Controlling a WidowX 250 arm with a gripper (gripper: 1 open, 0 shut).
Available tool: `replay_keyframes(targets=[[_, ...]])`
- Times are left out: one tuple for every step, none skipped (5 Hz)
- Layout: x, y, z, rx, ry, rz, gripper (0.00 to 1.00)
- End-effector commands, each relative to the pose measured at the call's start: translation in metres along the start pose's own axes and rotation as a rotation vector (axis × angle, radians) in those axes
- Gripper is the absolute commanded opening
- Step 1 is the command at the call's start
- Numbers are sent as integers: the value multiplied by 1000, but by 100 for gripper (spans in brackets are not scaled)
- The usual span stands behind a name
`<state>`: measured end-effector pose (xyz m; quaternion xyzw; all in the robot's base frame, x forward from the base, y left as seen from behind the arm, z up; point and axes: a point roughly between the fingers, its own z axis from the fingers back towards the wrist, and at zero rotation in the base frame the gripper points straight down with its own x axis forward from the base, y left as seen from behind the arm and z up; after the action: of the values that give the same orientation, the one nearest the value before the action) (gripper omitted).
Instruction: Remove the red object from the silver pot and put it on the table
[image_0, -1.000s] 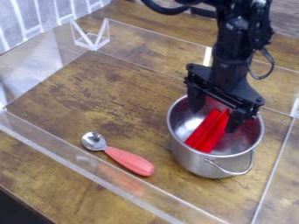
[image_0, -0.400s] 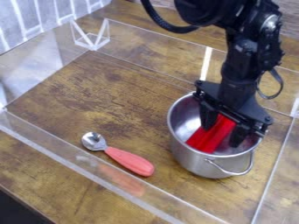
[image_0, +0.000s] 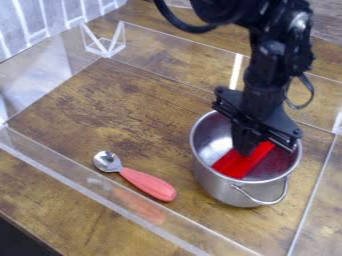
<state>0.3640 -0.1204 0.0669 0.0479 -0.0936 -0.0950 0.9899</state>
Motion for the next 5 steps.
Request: replay_keyframes(targets=[[18, 25, 64, 19, -129, 39, 0], [24, 37, 98, 52, -161, 69, 0], [20, 26, 92, 38, -171, 69, 100], [15, 10, 81, 27, -167, 96, 100], [12, -8, 70, 9, -153, 129, 100]])
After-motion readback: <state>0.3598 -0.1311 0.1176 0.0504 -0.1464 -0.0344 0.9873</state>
